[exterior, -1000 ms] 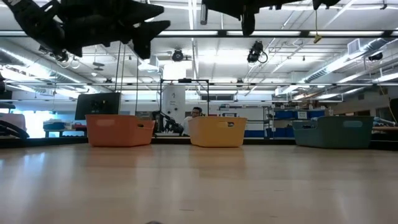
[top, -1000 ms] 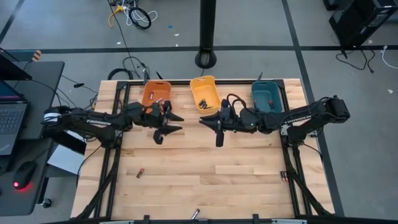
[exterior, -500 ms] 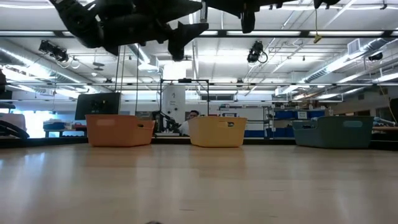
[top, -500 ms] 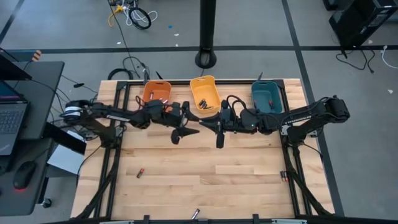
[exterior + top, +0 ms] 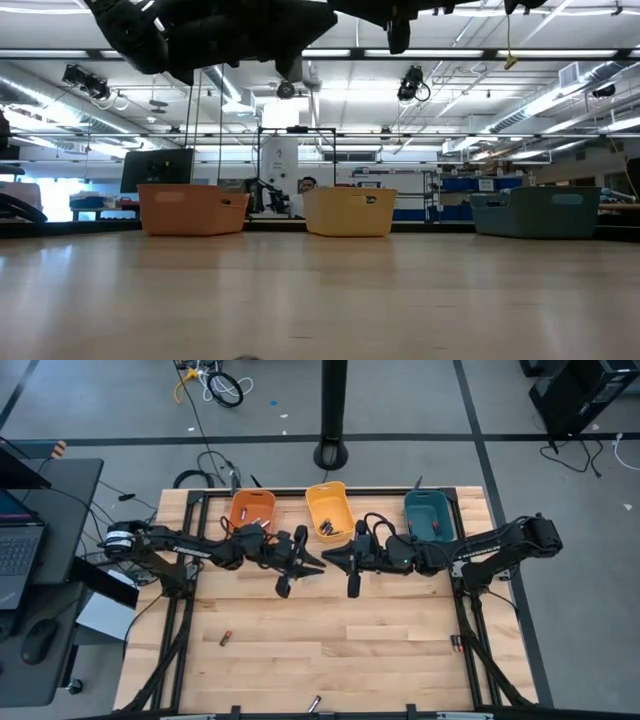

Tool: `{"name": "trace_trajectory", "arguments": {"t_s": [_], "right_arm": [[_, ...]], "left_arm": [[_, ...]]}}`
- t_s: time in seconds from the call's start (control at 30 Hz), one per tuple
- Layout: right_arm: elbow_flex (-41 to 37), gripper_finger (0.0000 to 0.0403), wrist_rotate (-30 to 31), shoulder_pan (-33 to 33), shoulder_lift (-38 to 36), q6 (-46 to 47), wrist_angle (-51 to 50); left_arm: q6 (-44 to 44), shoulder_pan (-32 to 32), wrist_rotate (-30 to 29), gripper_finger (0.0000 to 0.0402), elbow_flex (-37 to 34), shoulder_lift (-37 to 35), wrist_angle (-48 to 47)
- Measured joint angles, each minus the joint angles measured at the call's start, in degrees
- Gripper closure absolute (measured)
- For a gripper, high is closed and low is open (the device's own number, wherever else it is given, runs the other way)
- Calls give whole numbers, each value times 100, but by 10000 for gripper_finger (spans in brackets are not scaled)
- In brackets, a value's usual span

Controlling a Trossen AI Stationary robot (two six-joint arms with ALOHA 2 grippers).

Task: Sort batteries
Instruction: Put the silver battery into the orange bin

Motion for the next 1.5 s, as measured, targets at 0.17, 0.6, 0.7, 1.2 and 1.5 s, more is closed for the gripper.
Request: {"name": "trace_trajectory", "arguments": {"t_s": [0.17,0.6,0.7,1.2,1.5], "right_arm": [[0,379,118,0,0,-96,1],[0,349,273,13,0,262,-957],[-2,334,516,67,0,365,-1448],[-4,309,846,138,0,608,-2039],[-4,311,846,136,0,579,-2114]], "left_arm": [[30,2,-26,393,5,0,150],[444,-13,-33,397,7,-317,-1920],[631,-142,-401,397,7,-711,-3414],[-861,-1234,-2461,257,7,-260,-6648],[-1165,-1290,-2428,186,12,262,-6544]]}}
